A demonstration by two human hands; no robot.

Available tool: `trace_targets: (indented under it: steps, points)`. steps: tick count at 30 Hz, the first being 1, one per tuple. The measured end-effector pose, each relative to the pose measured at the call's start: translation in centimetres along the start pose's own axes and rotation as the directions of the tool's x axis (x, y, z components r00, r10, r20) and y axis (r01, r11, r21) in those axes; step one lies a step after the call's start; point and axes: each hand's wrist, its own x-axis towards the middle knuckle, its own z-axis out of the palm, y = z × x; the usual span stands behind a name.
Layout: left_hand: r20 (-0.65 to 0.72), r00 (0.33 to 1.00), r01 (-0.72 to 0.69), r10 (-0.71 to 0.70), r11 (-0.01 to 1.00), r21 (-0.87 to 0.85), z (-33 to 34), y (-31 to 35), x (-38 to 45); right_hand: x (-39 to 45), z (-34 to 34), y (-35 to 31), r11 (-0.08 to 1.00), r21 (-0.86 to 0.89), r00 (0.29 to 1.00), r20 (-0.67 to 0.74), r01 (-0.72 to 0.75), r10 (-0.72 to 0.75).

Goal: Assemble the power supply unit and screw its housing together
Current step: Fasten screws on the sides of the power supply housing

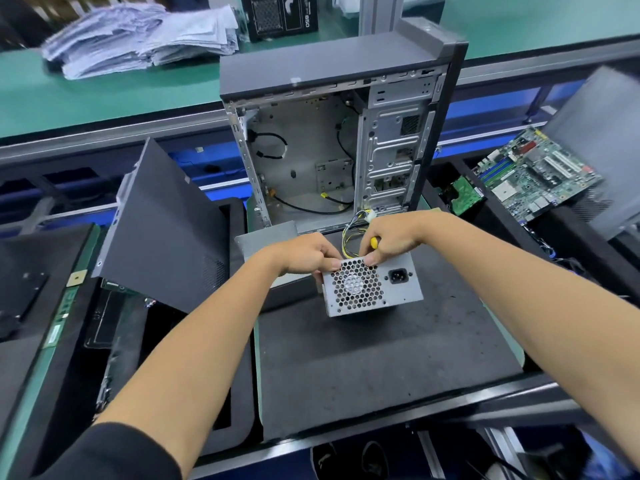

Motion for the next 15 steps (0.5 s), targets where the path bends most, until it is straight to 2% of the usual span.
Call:
trace_targets:
  steps: [5, 11, 15]
  points:
    - [0.089, 0.996, -0.021, 0.023, 1.000, -0.022, -0.6, 0.1, 0.5, 0.5, -0.3, 0.5, 0.999, 0.039, 1.000, -0.008, 0.004, -0.004]
    - [0.108, 0.994, -0.010, 0.018, 0.997, -0.071, 0.1, -1.4, 1.8, 1.5, -0.5, 1.7, 0.999, 0.044, 0.995, 0.096, 0.000, -0.005]
    - [0.232, 0.973, 0.026, 0.014, 0.985, -0.171, 0.0, -1.1, 2.6, 1.2, -0.6, 2.8, 0.988, 0.133, 0.981, 0.186, -0.079, 0.053]
